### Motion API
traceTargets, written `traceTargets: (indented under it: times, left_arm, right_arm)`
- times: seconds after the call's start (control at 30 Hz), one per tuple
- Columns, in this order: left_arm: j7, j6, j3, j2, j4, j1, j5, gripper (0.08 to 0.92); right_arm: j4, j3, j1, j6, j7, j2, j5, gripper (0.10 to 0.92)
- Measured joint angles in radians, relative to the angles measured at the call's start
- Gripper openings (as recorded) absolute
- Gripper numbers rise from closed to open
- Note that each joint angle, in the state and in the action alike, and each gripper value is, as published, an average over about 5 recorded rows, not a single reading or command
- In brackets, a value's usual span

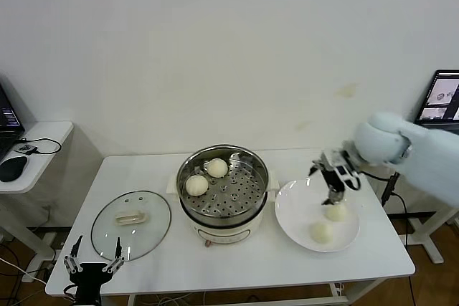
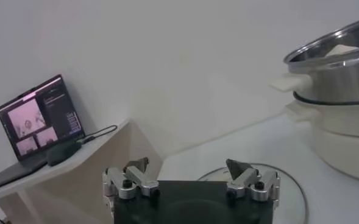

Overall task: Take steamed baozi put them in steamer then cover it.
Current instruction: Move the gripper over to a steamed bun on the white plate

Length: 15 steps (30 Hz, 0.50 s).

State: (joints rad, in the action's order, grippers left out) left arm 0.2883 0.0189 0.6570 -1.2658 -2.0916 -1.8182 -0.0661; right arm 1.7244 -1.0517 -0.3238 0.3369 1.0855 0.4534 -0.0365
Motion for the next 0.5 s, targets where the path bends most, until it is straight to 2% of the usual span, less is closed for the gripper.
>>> traceTargets:
  times: [0.5]
  left_arm:
    - [0.0,0.0,0.006,-0.007,0.012,-0.006,-0.007,0.823]
  right_arm:
    - [-0.049,0.252,0.412,-0.03,-0.046,-0.036,0.157,0.823]
